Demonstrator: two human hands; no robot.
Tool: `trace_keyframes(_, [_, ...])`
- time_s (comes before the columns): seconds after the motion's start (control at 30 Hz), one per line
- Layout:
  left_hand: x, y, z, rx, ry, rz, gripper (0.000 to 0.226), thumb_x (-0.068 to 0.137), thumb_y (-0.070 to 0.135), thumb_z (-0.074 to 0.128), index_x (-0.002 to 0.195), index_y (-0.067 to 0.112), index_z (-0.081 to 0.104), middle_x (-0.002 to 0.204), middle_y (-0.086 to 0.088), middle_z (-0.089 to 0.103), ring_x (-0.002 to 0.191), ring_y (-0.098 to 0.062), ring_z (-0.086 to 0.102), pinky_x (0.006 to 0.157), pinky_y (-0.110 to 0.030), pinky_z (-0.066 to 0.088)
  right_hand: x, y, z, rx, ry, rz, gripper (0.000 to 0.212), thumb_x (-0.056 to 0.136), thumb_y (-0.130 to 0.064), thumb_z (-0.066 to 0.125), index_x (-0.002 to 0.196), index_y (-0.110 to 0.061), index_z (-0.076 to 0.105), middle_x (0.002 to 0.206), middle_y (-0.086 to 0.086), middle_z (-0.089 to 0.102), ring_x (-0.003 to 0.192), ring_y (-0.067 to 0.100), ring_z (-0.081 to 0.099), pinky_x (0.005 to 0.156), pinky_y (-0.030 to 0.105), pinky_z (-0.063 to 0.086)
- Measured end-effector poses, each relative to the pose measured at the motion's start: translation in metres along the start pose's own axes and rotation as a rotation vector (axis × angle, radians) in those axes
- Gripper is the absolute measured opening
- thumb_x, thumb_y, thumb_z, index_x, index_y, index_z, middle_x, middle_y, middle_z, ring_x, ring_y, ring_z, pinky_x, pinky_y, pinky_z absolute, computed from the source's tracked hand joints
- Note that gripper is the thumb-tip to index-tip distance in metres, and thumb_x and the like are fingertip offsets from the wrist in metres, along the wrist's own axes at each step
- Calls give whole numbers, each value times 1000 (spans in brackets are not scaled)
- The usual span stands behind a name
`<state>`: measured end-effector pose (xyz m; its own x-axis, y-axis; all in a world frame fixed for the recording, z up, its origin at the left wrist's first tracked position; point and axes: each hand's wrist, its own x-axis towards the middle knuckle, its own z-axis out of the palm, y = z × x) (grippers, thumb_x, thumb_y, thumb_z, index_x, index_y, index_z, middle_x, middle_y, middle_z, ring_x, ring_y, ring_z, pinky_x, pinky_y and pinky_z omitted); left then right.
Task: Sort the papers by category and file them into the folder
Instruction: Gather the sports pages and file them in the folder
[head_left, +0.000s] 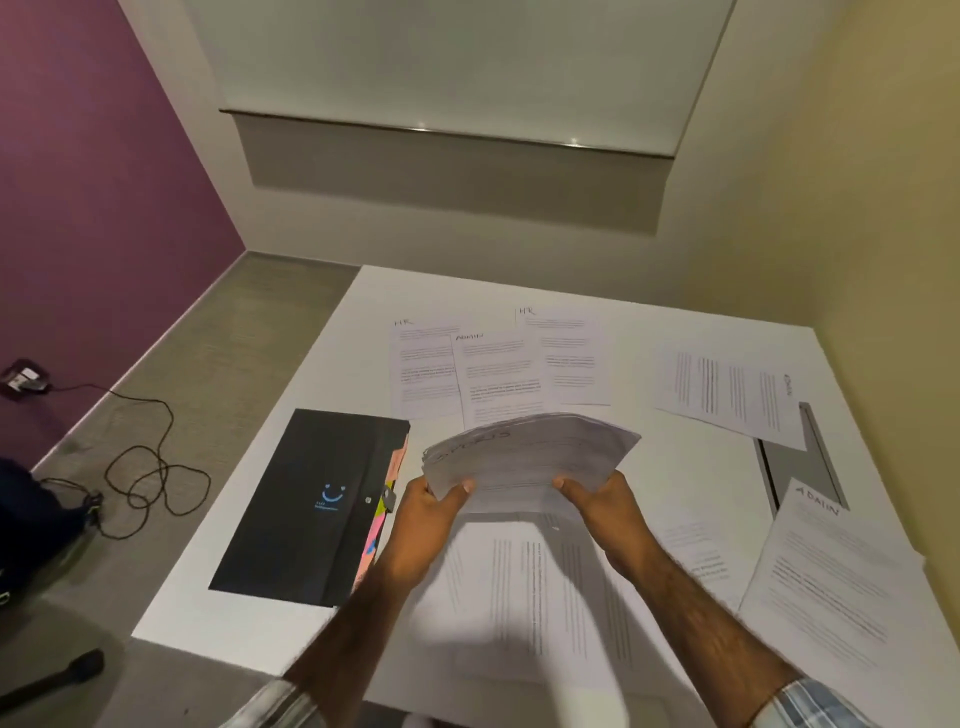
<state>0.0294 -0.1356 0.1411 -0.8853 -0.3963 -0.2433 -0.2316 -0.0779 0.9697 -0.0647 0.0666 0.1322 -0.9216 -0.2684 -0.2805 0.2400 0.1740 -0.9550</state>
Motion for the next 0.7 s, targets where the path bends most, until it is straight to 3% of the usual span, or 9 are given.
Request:
trace_keyframes(0.13, [1,-10,-10,-9,-17,-19,32,97,10,66,106,40,62,110,15,70,109,-10,65,97,-34,54,-6,9,10,-6,48,9,26,94,-9,69,105,-32,67,107,-6,75,96,7,72,85,23,57])
trace_keyframes(0.27, [5,-16,-19,-8,-15,-56,29,94,12,69,107,37,63,107,11,72,102,-9,67,79,-23,57,-9,14,10,-30,62,12,30,92,-5,71,119,-16,68,109,2,76,100,19,74,79,24,59])
trace_keyframes(0.37, [4,-24,-19,41,-58,-101,25,97,16,65,119,28,65,107,8,72,100,-14,68,73,-17,55,-10,22,10,-60,84,3,33,92,1,66,124,-8,68,111,6,76,103,22,74,78,23,59])
trace_keyframes(0.43, [3,-27,-17,48,-67,-144,25,100,19,62,124,25,63,107,8,69,97,-8,64,70,-16,53,-12,23,13,-74,97,11,32,94,2,63,123,-9,68,111,4,76,102,20,73,76,20,59])
trace_keyframes(0.5, [2,-28,-16,26,-73,-152,18,101,19,59,115,31,63,107,8,70,95,-6,64,70,-15,52,-15,19,16,-72,104,4,29,95,0,63,119,-14,69,108,1,76,99,16,73,75,18,58])
trace_keyframes(0.6, [5,-26,-17,7,-57,-142,20,100,20,61,103,39,60,106,11,70,100,-6,64,82,-23,51,-15,16,13,-82,127,-13,29,94,-1,63,116,-19,69,107,-2,75,99,14,70,83,24,56])
trace_keyframes(0.7, [7,-34,-20,11,-52,-151,17,100,19,63,106,34,59,102,14,66,97,-7,62,75,-18,48,-15,19,10,-161,76,-29,34,91,5,58,109,-18,73,103,2,75,98,17,69,83,25,53])
